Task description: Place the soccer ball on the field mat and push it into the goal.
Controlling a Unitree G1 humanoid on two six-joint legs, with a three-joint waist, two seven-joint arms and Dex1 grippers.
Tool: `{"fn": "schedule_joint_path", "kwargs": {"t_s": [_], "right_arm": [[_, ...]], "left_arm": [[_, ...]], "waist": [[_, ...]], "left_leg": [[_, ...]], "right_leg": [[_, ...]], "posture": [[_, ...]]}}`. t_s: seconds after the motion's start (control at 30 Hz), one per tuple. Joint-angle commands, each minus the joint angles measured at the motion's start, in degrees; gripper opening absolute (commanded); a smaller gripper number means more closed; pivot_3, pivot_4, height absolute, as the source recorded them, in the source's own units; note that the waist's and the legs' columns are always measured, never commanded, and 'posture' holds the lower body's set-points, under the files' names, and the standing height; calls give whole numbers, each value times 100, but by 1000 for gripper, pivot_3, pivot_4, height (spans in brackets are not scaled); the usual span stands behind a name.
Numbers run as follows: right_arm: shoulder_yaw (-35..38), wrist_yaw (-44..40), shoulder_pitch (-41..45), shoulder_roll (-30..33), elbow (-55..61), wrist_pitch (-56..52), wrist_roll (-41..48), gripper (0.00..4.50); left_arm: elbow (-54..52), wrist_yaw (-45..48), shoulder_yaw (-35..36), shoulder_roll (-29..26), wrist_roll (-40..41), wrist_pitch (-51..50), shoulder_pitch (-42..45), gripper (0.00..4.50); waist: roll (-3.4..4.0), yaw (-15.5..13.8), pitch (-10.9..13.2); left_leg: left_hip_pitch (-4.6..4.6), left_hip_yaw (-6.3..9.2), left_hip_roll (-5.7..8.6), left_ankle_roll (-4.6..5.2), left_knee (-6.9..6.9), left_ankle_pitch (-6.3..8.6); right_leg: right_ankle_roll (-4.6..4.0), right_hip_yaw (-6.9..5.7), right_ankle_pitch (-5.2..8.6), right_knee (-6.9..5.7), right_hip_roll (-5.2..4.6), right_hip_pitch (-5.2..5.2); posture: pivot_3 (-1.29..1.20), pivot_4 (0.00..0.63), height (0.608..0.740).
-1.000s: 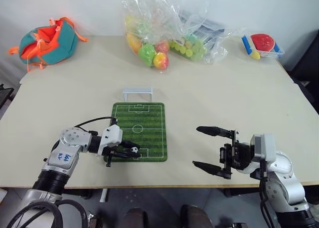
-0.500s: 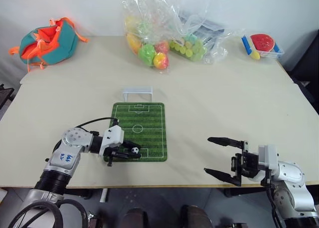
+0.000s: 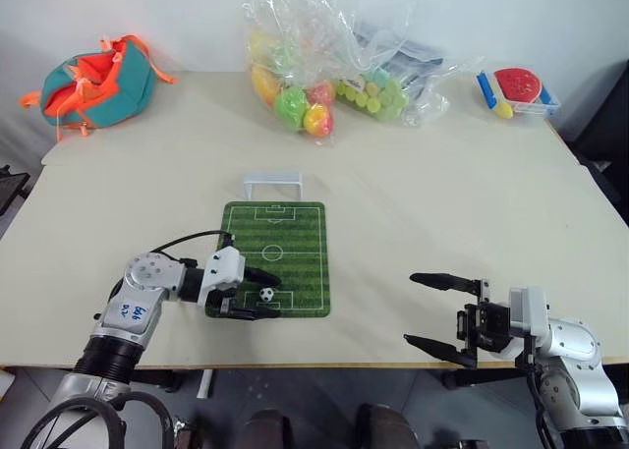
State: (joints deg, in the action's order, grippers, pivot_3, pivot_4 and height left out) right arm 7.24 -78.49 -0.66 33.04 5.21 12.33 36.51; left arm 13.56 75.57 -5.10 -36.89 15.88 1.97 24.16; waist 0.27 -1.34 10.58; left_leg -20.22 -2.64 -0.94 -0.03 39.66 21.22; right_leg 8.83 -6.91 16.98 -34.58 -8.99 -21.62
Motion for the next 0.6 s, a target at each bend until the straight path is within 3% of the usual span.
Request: {"fn": "schedule_joint_path", "kwargs": {"t_s": [0.03, 0.3, 0.43, 0.6], "right_arm": [[17, 82, -58, -47, 265, -58, 64, 4500], [151, 76, 8, 2, 158, -29, 21, 4500], [181, -10, 305, 24, -309, 202, -183, 4500], [15, -157, 671, -24, -638, 328, -323, 4500]], "left_arm": [[-491, 175, 516, -23, 727, -48, -124, 3107], [-1610, 118, 1615, -818, 1622, -1004, -1090, 3107], [-1524, 370, 2022, -1132, 1527, -842, -2052, 2178], [-1638, 302, 1763, -742, 1216, -216, -2868, 711]], "waist": [[0, 1, 0], [1, 42, 1], [6, 106, 3], [14, 123, 7]], "left_leg": [[0, 0, 0, 0, 0, 0], [2, 3, -5, 0, 1, 0], [5, 0, -6, 0, 1, 3], [4, 2, -6, 1, 1, 4]], "right_leg": [[0, 0, 0, -1, 0, 0], [0, 3, 0, -3, 0, 0], [-1, 6, 0, -3, 1, 1], [-2, 6, 0, -2, 0, 1]], "posture": [[0, 150, 740], [0, 150, 740], [0, 150, 740], [0, 150, 740]]}}
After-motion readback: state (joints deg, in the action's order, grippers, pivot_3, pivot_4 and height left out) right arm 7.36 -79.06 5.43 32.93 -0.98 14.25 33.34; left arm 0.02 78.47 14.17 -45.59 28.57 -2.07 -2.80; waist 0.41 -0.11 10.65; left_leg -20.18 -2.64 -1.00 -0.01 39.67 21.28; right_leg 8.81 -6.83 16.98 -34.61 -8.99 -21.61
